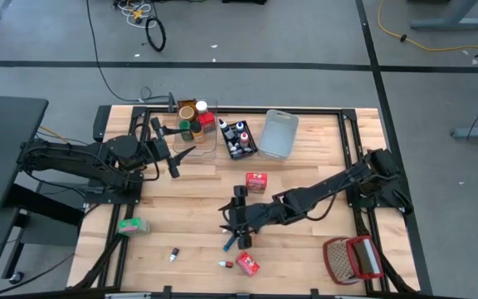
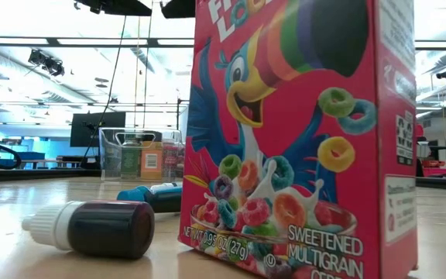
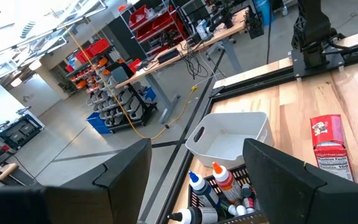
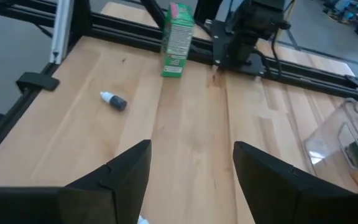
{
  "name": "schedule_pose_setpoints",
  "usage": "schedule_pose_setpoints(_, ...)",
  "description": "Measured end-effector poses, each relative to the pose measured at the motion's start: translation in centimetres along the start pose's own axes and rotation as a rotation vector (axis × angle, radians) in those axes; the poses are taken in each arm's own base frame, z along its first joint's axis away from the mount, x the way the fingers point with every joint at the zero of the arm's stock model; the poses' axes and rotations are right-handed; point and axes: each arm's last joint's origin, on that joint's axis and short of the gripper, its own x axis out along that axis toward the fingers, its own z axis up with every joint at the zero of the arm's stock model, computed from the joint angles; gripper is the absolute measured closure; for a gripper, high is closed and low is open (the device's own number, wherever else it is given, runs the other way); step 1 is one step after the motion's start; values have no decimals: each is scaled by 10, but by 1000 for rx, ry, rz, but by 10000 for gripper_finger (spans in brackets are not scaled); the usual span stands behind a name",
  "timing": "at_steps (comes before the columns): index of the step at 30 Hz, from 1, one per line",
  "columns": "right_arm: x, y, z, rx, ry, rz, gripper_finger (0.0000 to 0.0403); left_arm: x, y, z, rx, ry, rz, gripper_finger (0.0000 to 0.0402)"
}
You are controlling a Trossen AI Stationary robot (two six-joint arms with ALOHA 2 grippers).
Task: Pick & Place Kitchen Items
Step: Put the violet food coloring bottle into the black bin
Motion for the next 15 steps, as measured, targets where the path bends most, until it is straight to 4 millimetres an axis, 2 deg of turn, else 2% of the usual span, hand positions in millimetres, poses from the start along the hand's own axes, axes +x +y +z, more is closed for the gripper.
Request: schedule_pose_setpoints(15, 2, -7, -1, 33, 5, -7, 163, 0, 0, 2, -23, -32, -32, 138)
